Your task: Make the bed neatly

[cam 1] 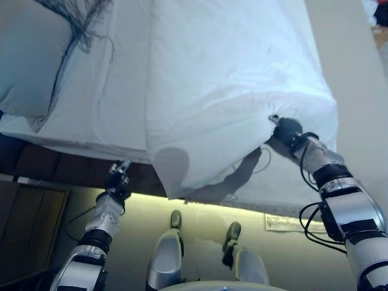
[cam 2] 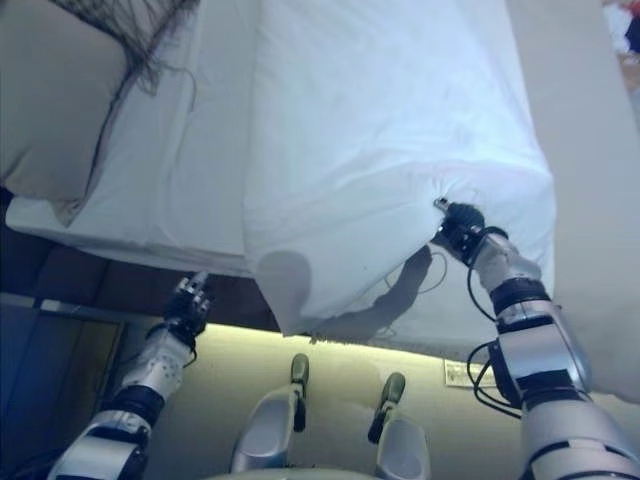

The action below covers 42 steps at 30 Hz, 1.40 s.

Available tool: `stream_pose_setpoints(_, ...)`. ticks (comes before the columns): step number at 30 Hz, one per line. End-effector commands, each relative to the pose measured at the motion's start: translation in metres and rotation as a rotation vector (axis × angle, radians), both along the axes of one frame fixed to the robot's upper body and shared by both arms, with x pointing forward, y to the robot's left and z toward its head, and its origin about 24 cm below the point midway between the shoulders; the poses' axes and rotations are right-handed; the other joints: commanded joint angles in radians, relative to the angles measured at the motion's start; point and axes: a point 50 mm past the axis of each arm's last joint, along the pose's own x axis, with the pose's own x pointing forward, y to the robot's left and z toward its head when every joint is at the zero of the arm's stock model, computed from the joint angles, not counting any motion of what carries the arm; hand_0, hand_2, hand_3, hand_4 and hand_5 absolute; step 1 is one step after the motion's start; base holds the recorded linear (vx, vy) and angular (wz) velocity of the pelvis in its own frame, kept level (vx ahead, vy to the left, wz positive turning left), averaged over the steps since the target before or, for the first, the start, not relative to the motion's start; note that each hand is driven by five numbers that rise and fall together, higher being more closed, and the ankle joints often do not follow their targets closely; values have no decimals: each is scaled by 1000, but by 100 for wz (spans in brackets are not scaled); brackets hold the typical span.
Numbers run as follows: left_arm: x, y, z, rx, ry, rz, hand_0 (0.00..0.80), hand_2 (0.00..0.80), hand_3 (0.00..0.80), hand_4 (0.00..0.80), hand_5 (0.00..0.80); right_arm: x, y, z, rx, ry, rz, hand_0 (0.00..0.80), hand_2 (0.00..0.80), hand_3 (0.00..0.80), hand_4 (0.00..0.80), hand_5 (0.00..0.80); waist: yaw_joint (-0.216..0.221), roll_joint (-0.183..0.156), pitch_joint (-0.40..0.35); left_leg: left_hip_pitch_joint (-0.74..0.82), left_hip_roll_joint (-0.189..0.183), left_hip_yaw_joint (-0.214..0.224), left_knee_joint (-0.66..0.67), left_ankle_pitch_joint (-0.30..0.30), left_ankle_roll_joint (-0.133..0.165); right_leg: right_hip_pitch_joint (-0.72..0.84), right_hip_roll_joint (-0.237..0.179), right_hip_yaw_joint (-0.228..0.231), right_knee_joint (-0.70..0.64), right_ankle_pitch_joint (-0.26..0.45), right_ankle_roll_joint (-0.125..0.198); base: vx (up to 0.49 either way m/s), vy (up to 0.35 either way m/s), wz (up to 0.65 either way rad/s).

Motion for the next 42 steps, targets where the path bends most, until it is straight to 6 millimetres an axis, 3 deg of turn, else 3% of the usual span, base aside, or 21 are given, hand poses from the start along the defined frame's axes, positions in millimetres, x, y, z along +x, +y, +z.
stream_pose_setpoints(1,18,-23,10,-199,-71,-31,0,0,0,0,0,14,25,36,129,-196,69,800,800,800,800,800,12,-61,-86,4,51,-4,-7,-24,-35,10,-53,10,18,-51,41,120,-98,5)
stream_pose_setpoints(7,18,-85,-13,-671,-3,-151,0,0,0,0,0,22,72,60,265,-323,146,800,800,800,800,800,-1,-100,-71,11,72,-6,-3,-37,-31,18,-31,19,15,-48,43,32,-143,-1)
stream_pose_setpoints(12,5,-125,-33,-874,142,-153,0,0,0,0,0,27,103,86,312,-413,191,800,800,800,800,800,0,-127,-45,10,82,-10,-20,-39,-29,24,-12,25,-8,-38,48,-42,-137,-2)
stream_pose_setpoints(24,-32,-153,-69,-963,461,-162,0,0,0,0,0,23,126,106,411,-503,249,800,800,800,800,800,8,-174,3,-7,109,9,-31,-30,-34,25,9,17,-34,-20,52,-29,-101,-2)
stream_pose_setpoints(32,-23,-174,-55,-1083,461,-216,0,0,0,0,0,13,149,130,497,-608,330,800,800,800,800,800,-16,-183,29,-37,120,22,-10,-28,-40,-2,10,32,-26,-16,53,-44,-28,-1)
stream_pose_setpoints(38,-5,-194,-31,-1101,337,-283,0,0,0,0,0,-2,169,139,526,-659,415,800,800,800,800,800,-52,-195,42,-59,125,35,7,-30,-41,-33,14,56,-11,-15,54,-49,-10,-5)
stream_pose_setpoints(42,14,-197,-10,-1100,215,-280,0,0,0,0,0,-11,181,138,546,-643,466,800,800,800,800,800,-88,-197,50,-76,133,45,38,-35,-46,-57,19,78,10,-23,46,-49,31,-15)
